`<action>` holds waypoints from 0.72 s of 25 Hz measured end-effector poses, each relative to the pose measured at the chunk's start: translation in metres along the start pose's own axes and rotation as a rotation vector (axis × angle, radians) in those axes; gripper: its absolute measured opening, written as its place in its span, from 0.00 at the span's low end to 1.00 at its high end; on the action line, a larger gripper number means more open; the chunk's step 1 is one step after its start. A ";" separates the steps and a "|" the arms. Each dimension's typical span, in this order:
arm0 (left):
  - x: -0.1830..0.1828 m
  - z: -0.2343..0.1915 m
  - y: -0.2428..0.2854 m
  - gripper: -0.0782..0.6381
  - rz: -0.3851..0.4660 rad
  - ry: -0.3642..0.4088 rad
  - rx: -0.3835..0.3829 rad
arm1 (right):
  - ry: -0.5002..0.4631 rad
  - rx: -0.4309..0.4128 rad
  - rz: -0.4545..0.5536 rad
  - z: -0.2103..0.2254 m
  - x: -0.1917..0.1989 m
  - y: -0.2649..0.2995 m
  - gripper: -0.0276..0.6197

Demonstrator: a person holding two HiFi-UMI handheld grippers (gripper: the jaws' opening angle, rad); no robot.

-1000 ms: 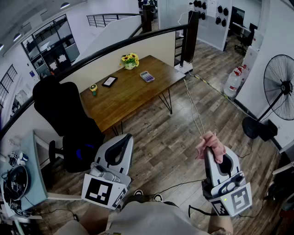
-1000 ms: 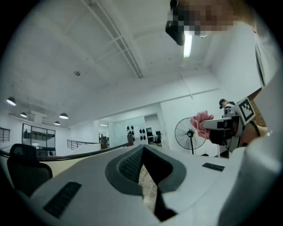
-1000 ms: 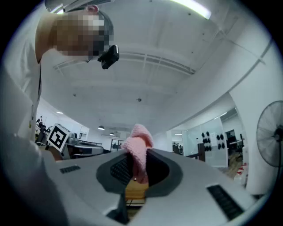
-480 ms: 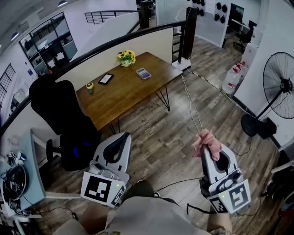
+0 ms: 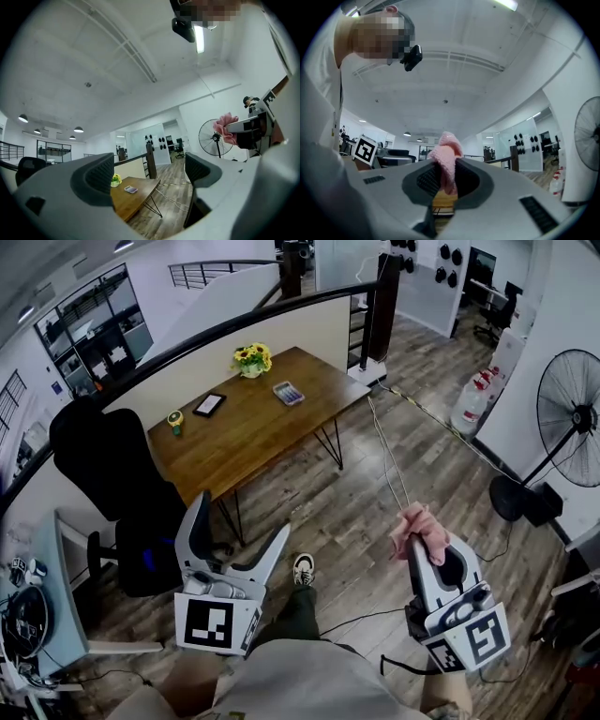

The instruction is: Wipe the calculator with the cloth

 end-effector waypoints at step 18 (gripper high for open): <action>0.059 -0.086 0.199 0.74 -0.072 -0.036 0.017 | 0.028 0.018 -0.106 0.103 0.040 0.195 0.12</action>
Point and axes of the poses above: the fingertips, and each gripper's own axes: y forward along the fingers, z to its right, x out of its underside, the point moved 5 cm from there along -y, backward along the fingers, and after that the axes turned 2 degrees about y, right-handed, at the moved point
